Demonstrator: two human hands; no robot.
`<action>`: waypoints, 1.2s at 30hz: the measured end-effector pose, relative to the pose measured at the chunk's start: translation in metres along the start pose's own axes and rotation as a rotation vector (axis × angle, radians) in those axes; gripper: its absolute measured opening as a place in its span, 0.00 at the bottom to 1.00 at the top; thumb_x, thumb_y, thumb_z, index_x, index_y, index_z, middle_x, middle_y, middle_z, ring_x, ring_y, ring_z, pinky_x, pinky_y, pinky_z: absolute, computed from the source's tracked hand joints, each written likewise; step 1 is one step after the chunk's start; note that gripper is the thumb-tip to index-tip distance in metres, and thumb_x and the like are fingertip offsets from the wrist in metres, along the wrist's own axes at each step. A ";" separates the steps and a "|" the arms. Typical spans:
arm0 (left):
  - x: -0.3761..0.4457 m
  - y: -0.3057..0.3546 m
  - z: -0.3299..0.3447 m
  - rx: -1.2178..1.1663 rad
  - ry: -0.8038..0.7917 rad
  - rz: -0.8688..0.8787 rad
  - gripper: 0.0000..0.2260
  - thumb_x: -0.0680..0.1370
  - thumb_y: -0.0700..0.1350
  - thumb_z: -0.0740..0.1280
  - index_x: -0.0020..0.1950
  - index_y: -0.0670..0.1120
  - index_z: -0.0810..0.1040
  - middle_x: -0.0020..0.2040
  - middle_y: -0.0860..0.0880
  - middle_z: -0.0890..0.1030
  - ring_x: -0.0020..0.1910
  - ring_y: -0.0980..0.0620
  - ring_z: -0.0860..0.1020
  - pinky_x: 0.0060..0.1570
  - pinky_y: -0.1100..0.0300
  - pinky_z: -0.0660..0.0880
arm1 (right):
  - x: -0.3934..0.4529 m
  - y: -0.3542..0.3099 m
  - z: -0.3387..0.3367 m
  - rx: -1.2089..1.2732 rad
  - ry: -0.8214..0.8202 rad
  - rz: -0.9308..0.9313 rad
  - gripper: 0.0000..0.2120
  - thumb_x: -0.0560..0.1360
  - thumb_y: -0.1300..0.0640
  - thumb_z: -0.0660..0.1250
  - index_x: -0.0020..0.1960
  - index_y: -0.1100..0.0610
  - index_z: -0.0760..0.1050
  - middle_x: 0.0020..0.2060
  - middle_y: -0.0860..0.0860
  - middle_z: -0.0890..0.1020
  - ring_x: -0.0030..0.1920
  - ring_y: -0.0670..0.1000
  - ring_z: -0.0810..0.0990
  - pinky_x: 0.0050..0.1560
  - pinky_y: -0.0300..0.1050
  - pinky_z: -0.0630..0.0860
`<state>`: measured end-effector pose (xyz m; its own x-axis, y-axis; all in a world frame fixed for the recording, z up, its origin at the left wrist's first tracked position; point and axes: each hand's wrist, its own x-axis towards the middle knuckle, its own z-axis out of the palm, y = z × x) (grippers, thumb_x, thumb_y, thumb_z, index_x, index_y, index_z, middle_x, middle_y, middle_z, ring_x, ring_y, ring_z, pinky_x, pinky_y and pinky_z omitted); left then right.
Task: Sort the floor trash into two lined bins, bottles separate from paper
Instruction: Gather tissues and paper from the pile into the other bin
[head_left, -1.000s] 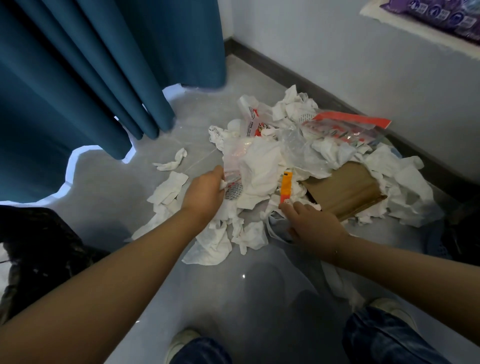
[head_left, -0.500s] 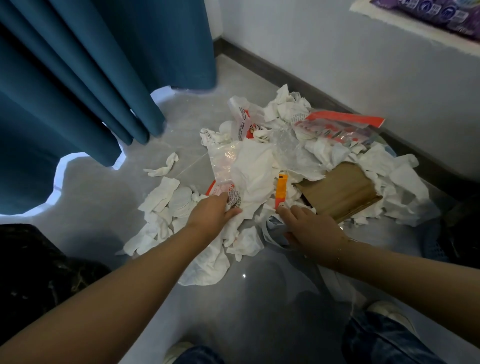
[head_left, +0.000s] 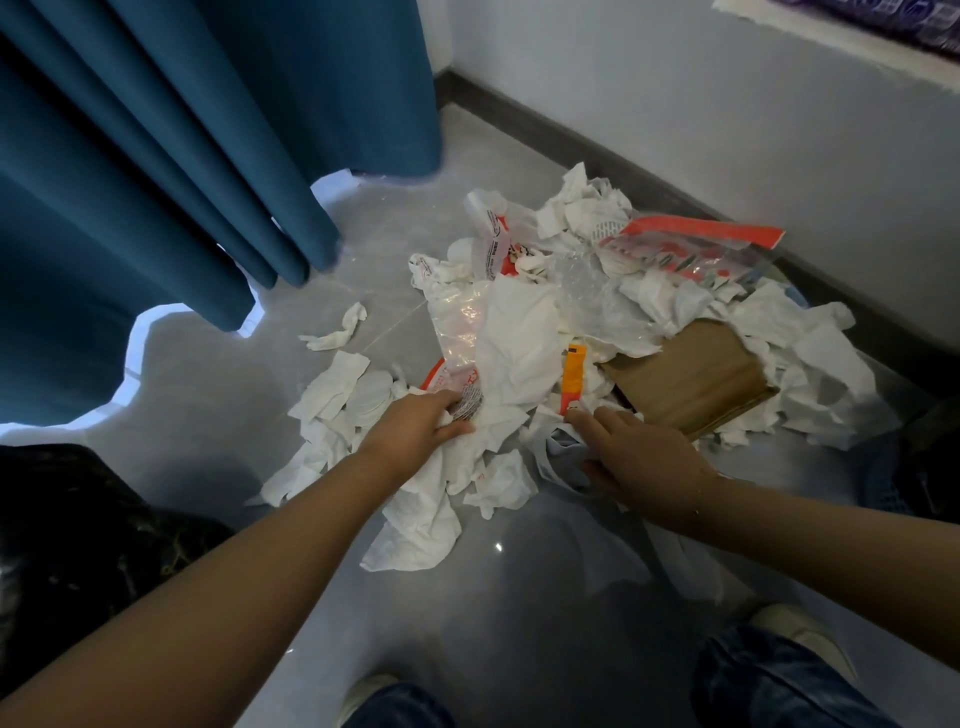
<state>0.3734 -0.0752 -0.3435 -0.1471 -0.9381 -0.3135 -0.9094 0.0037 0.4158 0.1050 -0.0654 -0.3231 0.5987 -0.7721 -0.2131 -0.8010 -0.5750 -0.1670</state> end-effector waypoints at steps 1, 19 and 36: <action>-0.001 -0.001 -0.001 -0.019 0.003 0.000 0.18 0.78 0.54 0.62 0.65 0.46 0.74 0.55 0.47 0.81 0.53 0.48 0.78 0.46 0.60 0.68 | 0.000 0.000 -0.001 0.003 0.001 -0.003 0.26 0.79 0.48 0.55 0.75 0.52 0.53 0.60 0.52 0.72 0.55 0.52 0.74 0.39 0.45 0.74; -0.078 0.029 -0.066 -0.358 0.446 -0.187 0.07 0.79 0.41 0.63 0.41 0.43 0.76 0.38 0.52 0.75 0.37 0.56 0.72 0.37 0.71 0.66 | 0.028 -0.022 -0.080 0.961 -0.099 0.204 0.18 0.72 0.52 0.70 0.60 0.55 0.73 0.52 0.51 0.81 0.52 0.50 0.80 0.57 0.54 0.76; -0.314 -0.009 -0.142 -0.772 1.379 -0.596 0.05 0.80 0.49 0.61 0.53 0.51 0.74 0.47 0.54 0.80 0.47 0.59 0.78 0.45 0.64 0.73 | 0.049 -0.236 -0.211 1.176 -0.181 -0.249 0.15 0.74 0.57 0.69 0.60 0.49 0.75 0.51 0.45 0.84 0.49 0.43 0.83 0.51 0.39 0.79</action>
<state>0.4833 0.1700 -0.1272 0.9262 -0.3295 0.1831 -0.2589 -0.2031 0.9443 0.3219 -0.0244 -0.0907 0.8028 -0.5726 -0.1664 -0.2255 -0.0332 -0.9737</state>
